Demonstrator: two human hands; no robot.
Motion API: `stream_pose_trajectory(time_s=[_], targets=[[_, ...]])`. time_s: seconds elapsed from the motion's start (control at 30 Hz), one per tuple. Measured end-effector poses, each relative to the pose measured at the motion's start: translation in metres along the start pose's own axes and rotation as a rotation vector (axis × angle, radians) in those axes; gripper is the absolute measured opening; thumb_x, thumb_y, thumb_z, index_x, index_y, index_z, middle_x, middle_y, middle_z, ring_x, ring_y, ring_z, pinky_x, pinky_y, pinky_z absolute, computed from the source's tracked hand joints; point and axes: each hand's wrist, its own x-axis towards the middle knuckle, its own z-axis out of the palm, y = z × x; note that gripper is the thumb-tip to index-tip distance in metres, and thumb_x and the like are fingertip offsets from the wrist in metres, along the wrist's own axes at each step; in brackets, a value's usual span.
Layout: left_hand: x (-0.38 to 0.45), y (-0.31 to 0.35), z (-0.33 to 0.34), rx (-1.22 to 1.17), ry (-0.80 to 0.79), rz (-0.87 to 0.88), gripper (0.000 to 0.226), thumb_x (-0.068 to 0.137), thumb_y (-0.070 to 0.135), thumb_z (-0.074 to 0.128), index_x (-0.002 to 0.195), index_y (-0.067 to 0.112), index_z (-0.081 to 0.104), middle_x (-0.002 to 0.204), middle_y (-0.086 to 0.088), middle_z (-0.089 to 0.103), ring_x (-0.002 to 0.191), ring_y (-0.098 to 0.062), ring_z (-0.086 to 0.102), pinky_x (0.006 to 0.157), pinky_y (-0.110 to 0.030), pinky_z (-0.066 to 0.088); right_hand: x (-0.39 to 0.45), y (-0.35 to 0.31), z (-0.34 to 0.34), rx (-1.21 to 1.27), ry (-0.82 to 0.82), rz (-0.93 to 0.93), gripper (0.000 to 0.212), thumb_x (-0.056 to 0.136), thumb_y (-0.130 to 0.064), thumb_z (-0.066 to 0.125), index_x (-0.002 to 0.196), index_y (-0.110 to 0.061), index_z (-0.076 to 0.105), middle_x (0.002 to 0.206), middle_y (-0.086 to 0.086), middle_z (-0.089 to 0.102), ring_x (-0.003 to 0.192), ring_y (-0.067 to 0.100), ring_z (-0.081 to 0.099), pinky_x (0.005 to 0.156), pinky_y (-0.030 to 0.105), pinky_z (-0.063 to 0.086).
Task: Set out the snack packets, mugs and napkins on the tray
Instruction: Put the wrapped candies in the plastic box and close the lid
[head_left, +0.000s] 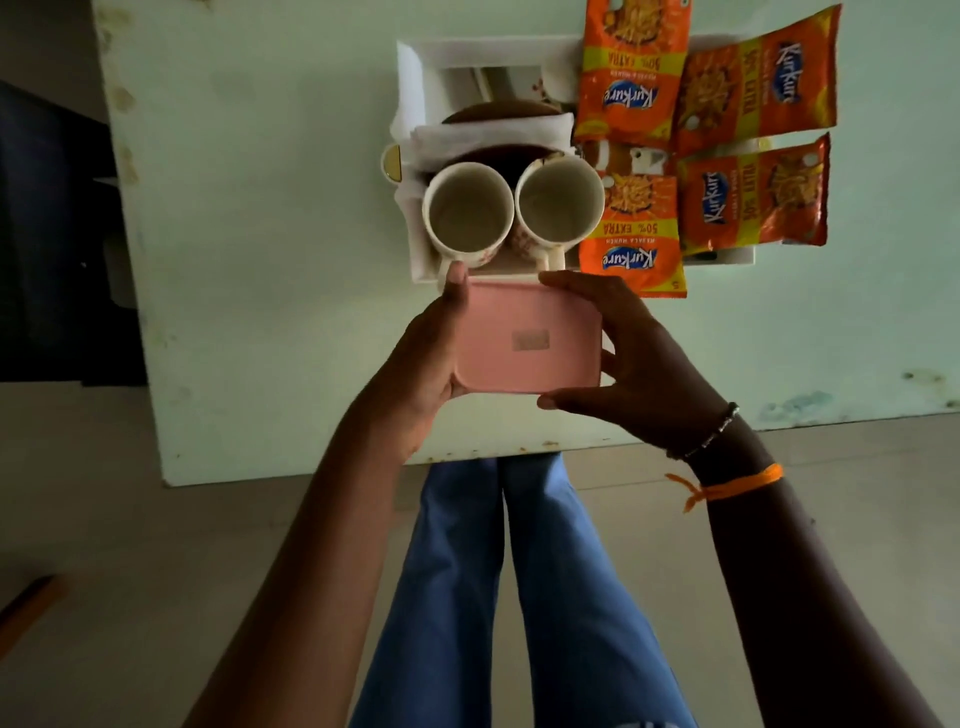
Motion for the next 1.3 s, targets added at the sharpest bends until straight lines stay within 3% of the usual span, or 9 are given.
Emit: stream_pose_trajectory(time_s=[0.17, 0.27, 0.37, 0.5, 0.7, 0.8, 0.93, 1.03, 1.3], targets=[[0.004, 0.0, 0.016, 0.013, 0.278, 0.029, 0.046, 0.092, 0.057, 0.03, 0.095, 0.022, 0.06, 0.107, -0.019, 0.067, 0.098, -0.033, 0.064, 0.092, -0.052, 0.051, 0.008, -0.009, 0.02, 0.354, 0.297, 0.157, 0.057, 0.076, -0.035, 0.062, 0.127, -0.025, 0.041, 0.13, 0.003, 0.048, 0.114, 0.015, 0.054, 0.075, 0.031, 0.057], [0.005, -0.006, 0.015, 0.051, 0.322, 0.103, 0.049, 0.09, 0.059, 0.03, 0.094, 0.019, 0.058, 0.102, -0.022, 0.066, 0.094, -0.034, 0.064, 0.083, -0.046, 0.052, 0.023, -0.009, 0.037, 0.471, 0.506, 0.405, 0.049, 0.092, -0.05, 0.031, 0.105, -0.013, 0.062, 0.109, 0.014, 0.066, 0.103, 0.027, 0.063, 0.088, 0.05, 0.054], [0.009, -0.011, 0.015, 0.072, 0.369, 0.188, 0.054, 0.087, 0.061, 0.031, 0.085, 0.012, 0.056, 0.085, -0.021, 0.06, 0.075, -0.025, 0.058, 0.066, -0.032, 0.046, 0.034, -0.011, 0.049, 0.326, 0.67, 0.349, 0.048, 0.095, -0.047, 0.029, 0.064, -0.023, 0.055, 0.068, 0.002, 0.06, 0.069, 0.017, 0.057, 0.064, 0.032, 0.047], [0.014, -0.01, 0.016, -0.003, 0.456, 0.268, 0.054, 0.091, 0.049, 0.038, 0.075, -0.001, 0.051, 0.065, -0.005, 0.051, 0.056, -0.005, 0.048, 0.049, -0.011, 0.038, 0.043, -0.007, 0.046, 0.235, 0.689, 0.275, 0.049, 0.096, -0.041, 0.033, 0.053, -0.018, 0.037, 0.053, -0.003, 0.04, 0.056, 0.013, 0.037, 0.054, 0.028, 0.028], [0.028, 0.007, 0.021, -0.042, 0.4, 0.292, 0.053, 0.078, 0.068, 0.04, 0.098, 0.021, 0.055, 0.096, -0.007, 0.061, 0.083, -0.015, 0.061, 0.066, -0.028, 0.049, 0.059, -0.013, 0.02, 0.307, 0.658, 0.176, 0.037, 0.096, -0.036, 0.035, 0.081, -0.009, 0.054, 0.072, 0.0, 0.053, 0.069, 0.011, 0.046, 0.062, 0.031, 0.038], [0.042, 0.033, 0.011, -0.186, 0.441, 0.328, 0.016, 0.087, 0.039, 0.055, 0.086, 0.024, 0.049, 0.095, -0.002, 0.057, 0.081, -0.009, 0.06, 0.065, -0.028, 0.051, 0.079, -0.022, 0.001, 0.343, 0.689, 0.193, 0.018, 0.096, -0.033, 0.04, 0.081, -0.023, 0.044, 0.08, -0.004, 0.051, 0.084, 0.018, 0.051, 0.073, 0.044, 0.047], [0.065, 0.073, -0.005, -0.023, 0.406, 0.425, 0.013, 0.082, 0.014, 0.064, 0.083, 0.025, 0.057, 0.088, 0.007, 0.063, 0.088, -0.013, 0.063, 0.081, -0.035, 0.056, 0.113, -0.036, -0.029, 0.331, 0.635, 0.152, 0.019, 0.095, -0.021, 0.043, 0.077, -0.022, 0.037, 0.082, -0.006, 0.044, 0.094, 0.031, 0.051, 0.087, 0.057, 0.047], [0.085, 0.101, -0.014, 0.039, 0.44, 0.448, 0.018, 0.083, 0.008, 0.059, 0.092, 0.024, 0.062, 0.1, -0.003, 0.067, 0.101, -0.021, 0.064, 0.094, -0.045, 0.052, 0.146, -0.043, -0.051, 0.279, 0.581, 0.165, 0.02, 0.091, -0.005, 0.046, 0.081, -0.023, 0.046, 0.09, 0.002, 0.05, 0.095, 0.025, 0.05, 0.09, 0.051, 0.046], [0.155, 0.129, -0.023, 0.224, 0.447, 0.365, 0.039, 0.083, 0.001, 0.056, 0.121, 0.01, 0.06, 0.115, -0.005, 0.067, 0.105, -0.018, 0.064, 0.086, -0.03, 0.055, 0.223, -0.029, -0.079, -0.007, 0.575, 0.178, 0.045, 0.081, 0.01, 0.039, 0.118, -0.004, 0.059, 0.119, 0.015, 0.063, 0.106, 0.026, 0.06, 0.085, 0.037, 0.055]])
